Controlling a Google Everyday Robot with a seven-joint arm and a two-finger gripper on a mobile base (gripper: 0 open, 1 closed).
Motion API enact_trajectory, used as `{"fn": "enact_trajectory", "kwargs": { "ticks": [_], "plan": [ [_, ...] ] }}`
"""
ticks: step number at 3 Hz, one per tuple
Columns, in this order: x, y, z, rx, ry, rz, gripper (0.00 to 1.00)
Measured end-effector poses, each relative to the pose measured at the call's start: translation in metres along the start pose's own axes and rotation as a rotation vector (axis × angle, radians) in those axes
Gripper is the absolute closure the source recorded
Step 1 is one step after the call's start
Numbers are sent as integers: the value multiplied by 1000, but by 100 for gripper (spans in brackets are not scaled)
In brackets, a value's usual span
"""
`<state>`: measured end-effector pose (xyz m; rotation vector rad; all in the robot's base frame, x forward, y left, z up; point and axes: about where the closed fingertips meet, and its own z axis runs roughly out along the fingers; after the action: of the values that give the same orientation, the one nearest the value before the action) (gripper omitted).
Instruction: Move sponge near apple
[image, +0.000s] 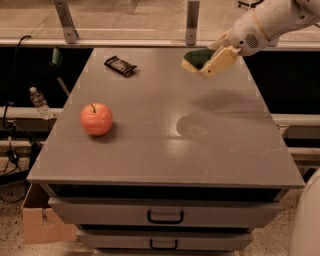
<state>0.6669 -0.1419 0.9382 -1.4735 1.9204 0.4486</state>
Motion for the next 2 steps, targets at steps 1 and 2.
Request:
{"fn": "enact_trajectory", "kwargs": {
  "ticks": [1,2],
  "plan": [
    [-10,39,39,-86,-5,-39,100],
    [-20,84,84,-178,-11,-68,100]
  ]
}}
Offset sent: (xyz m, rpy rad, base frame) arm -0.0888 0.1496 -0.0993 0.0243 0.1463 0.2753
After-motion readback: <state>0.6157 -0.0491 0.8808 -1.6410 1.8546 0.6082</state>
